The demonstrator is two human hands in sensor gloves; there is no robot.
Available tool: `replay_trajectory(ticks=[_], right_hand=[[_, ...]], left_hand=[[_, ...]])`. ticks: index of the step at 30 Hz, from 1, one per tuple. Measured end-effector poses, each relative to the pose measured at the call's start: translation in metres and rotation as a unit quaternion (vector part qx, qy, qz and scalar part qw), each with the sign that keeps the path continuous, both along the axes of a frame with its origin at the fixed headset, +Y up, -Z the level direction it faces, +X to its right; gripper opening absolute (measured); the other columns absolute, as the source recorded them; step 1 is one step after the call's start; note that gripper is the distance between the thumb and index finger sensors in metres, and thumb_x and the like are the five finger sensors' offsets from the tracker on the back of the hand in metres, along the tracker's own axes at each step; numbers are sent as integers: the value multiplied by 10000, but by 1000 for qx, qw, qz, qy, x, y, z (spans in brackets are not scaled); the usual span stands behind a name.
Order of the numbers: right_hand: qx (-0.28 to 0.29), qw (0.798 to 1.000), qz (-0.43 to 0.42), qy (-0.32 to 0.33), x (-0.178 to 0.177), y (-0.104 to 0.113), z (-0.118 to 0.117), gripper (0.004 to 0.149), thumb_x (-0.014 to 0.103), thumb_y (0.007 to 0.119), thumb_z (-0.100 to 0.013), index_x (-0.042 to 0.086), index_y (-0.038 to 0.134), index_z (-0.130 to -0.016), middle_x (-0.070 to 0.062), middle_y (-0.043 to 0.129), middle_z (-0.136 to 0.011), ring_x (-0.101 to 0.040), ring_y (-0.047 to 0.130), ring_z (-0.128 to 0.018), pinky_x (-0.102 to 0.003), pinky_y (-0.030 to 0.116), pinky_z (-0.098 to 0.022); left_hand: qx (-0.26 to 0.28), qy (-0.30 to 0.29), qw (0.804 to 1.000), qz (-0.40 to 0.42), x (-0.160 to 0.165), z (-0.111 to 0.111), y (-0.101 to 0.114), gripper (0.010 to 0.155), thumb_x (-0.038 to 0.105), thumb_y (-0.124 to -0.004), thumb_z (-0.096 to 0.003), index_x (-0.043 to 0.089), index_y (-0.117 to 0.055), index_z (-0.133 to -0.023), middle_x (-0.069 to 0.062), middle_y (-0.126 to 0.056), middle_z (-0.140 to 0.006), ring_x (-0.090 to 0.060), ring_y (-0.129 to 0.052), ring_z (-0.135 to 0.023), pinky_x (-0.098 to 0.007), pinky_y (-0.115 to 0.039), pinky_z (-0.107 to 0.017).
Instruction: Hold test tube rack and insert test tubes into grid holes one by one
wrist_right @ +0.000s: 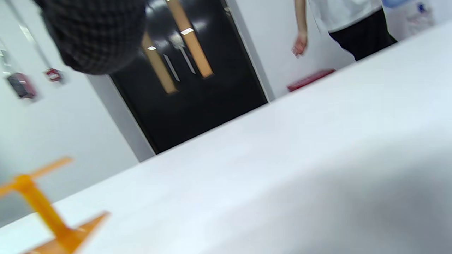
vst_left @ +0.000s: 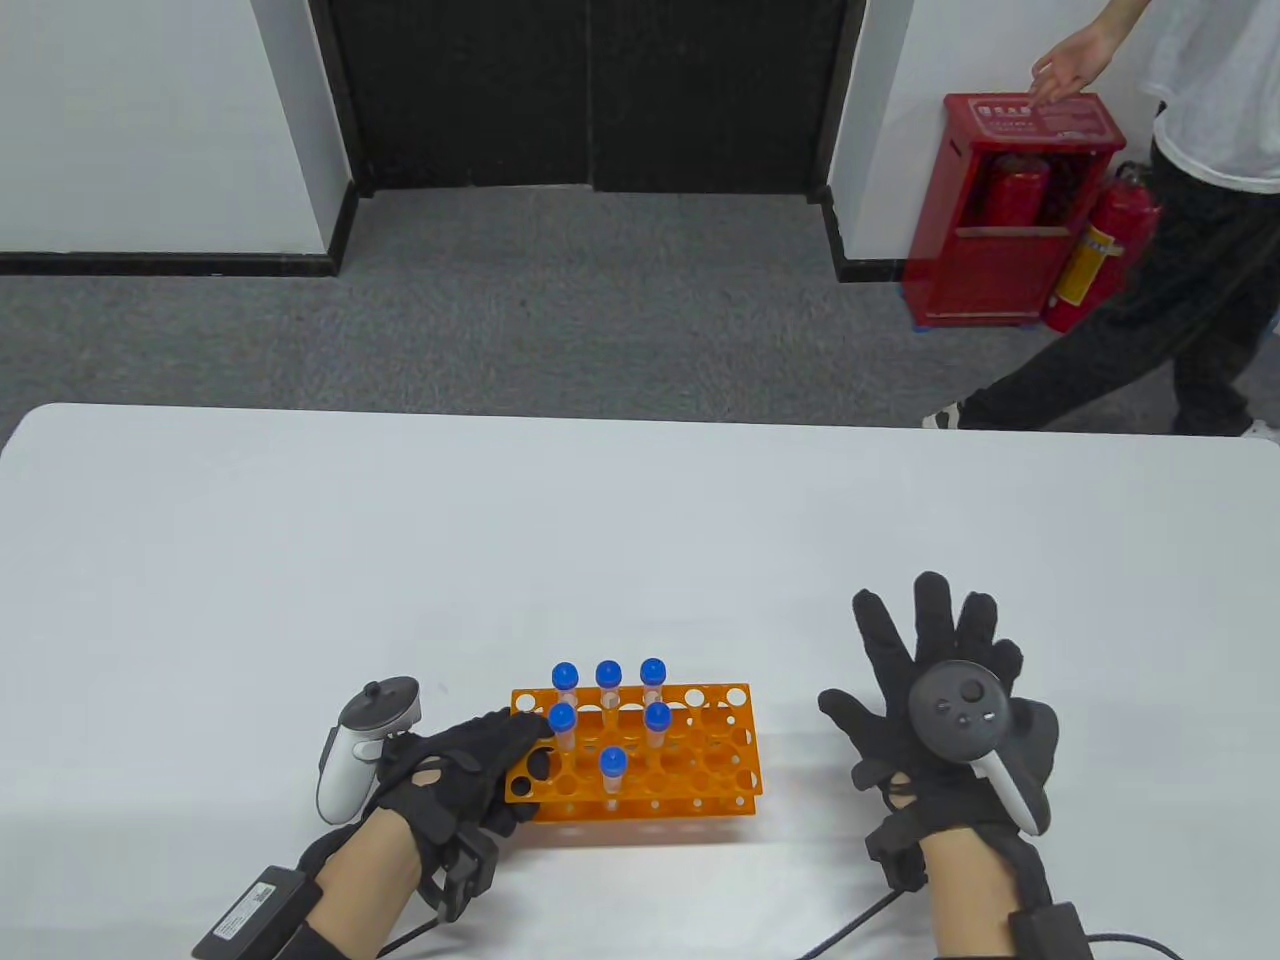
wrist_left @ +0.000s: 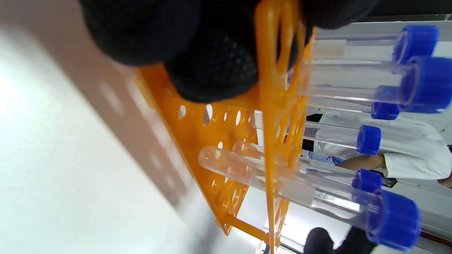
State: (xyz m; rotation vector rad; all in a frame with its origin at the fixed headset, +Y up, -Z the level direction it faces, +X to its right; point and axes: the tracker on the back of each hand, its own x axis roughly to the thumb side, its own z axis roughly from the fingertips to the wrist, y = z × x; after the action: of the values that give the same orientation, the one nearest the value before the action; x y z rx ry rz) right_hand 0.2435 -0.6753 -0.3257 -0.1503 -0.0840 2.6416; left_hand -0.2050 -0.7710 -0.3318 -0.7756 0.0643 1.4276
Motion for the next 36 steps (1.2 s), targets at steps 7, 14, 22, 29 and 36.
replay_trajectory(ticks=[7, 14, 22, 29, 36], right_hand=[[-192, 980, 7, -51, 31, -56, -11, 857, 773, 667, -334, 729, -6, -861, 222, -348, -988, -214, -374, -878, -627, -105, -642], [-310, 948, 20, -72, 38, -86, -15, 926, 771, 621, -341, 627, -126, -869, 203, -355, -990, -202, -374, -875, -618, -113, -627], [-310, 949, 0, -61, 35, -79, -14, 931, 754, 618, -358, 600, -134, -884, 181, -343, -1006, -215, -362, -882, -616, -107, -625], [-320, 945, -27, -57, 37, -79, -14, 928, 741, 619, -368, 588, -129, -896, 167, -327, -1024, -221, -354, -883, -616, -103, -623], [-321, 944, -59, -57, 43, -78, -10, 928, 734, 620, -372, 581, -127, -900, 157, -318, -1033, -227, -352, -880, -618, -101, -617]], left_hand=[[0, -1, 1000, -4, 0, 0, -1, 423, 593, -687, -442, 425, -771, -821, 230, -929, -641, -10, -1081, -342, -145, -979, -253], [0, -1, 1000, -1, 0, 0, -1, 424, 596, -683, -441, 426, -774, -819, 231, -930, -638, -11, -1082, -339, -146, -979, -251], [-13, 5, 1000, 3, 0, -2, 4, 429, 589, -660, -445, 424, -763, -828, 229, -923, -650, -13, -1079, -351, -148, -977, -260], [-13, 26, 999, -23, 0, -21, 24, 452, 578, -600, -443, 428, -732, -848, 231, -901, -678, -17, -1068, -387, -154, -970, -293], [-16, 59, 996, -58, 3, -93, 46, 450, 588, -595, -450, 434, -727, -852, 238, -897, -684, -9, -1066, -396, -147, -969, -301]])
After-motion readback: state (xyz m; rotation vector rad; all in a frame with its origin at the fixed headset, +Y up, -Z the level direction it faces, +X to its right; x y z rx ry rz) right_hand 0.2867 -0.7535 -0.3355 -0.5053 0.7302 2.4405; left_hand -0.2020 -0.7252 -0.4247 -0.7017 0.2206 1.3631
